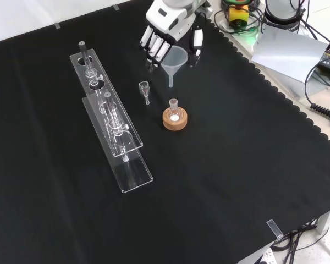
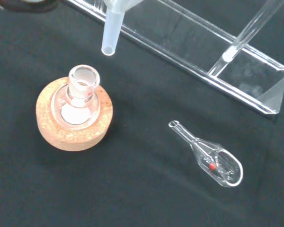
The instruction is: Put the funnel back on the funnel stand.
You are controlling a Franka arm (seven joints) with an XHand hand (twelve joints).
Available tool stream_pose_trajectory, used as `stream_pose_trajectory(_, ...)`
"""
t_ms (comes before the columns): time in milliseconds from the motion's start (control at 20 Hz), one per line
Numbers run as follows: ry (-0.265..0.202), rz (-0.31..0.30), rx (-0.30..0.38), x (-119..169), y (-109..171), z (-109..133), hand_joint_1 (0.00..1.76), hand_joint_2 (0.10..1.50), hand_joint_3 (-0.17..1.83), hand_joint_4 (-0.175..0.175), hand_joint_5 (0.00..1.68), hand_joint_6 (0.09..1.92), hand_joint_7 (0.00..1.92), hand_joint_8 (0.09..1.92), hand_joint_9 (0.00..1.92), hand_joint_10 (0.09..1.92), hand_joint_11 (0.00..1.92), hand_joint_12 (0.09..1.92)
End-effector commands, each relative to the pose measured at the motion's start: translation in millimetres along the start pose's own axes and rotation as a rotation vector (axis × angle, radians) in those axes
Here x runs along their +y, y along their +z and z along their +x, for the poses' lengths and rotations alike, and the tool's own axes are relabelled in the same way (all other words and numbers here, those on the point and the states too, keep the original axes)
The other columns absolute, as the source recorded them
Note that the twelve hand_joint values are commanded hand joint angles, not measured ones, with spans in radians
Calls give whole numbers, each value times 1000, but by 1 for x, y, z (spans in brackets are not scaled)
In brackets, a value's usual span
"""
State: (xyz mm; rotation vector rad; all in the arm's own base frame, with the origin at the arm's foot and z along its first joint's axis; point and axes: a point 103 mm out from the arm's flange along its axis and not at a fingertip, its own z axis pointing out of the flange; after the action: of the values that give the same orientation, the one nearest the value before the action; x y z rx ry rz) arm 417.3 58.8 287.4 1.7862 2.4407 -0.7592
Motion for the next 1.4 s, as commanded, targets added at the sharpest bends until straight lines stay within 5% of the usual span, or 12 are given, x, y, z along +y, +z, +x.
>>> stream_pose_trajectory(50,19,4,-8,-8,-4,-11,800,787,444,-60,500,87,477,694,933,511,519,1236)
stream_pose_trajectory(700,119,-22,10,-5,-18,-92,798,783,455,-56,522,87,476,696,932,509,519,1236)
stream_pose_trajectory(950,176,-20,37,6,-20,-128,798,781,458,-56,528,87,477,696,932,509,520,1236)
stream_pose_trajectory(1400,210,-37,88,37,-33,-185,799,779,463,-57,546,98,478,697,931,508,521,1236)
